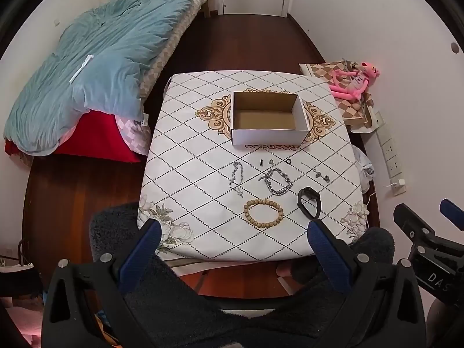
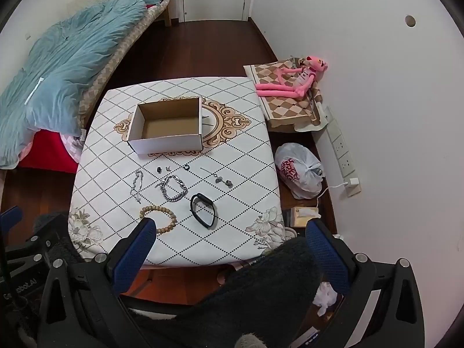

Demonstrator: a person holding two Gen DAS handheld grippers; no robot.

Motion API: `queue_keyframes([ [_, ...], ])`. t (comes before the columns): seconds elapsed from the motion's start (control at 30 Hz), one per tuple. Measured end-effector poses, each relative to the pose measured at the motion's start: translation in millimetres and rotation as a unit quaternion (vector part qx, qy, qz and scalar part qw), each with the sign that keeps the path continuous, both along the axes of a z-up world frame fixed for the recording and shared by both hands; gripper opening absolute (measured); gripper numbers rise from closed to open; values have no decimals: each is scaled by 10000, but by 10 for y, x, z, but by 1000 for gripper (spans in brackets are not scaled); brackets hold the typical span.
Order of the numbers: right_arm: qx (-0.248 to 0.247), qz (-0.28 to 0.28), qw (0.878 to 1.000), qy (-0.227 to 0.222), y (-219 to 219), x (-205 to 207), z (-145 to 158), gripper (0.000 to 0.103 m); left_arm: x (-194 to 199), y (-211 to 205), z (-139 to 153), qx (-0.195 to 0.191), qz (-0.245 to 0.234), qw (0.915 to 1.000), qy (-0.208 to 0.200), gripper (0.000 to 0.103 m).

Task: Organize jewelry

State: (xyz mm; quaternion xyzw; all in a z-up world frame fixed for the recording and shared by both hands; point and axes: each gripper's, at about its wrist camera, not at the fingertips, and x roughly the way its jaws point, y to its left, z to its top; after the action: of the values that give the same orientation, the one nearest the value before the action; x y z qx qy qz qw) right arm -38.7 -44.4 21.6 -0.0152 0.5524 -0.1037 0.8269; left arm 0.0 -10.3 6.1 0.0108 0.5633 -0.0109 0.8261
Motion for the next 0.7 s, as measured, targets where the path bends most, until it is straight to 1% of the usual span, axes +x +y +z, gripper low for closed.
queue_keyframes([
  [0.03,1,2,10000,0,1,-1,2,103,-8,46,52,-35,-12,10000,-21,103],
  [0.7,-2,0,10000,-23,-7,-3,61,103,-27,29,99,-32,-6,10000,-64,103],
])
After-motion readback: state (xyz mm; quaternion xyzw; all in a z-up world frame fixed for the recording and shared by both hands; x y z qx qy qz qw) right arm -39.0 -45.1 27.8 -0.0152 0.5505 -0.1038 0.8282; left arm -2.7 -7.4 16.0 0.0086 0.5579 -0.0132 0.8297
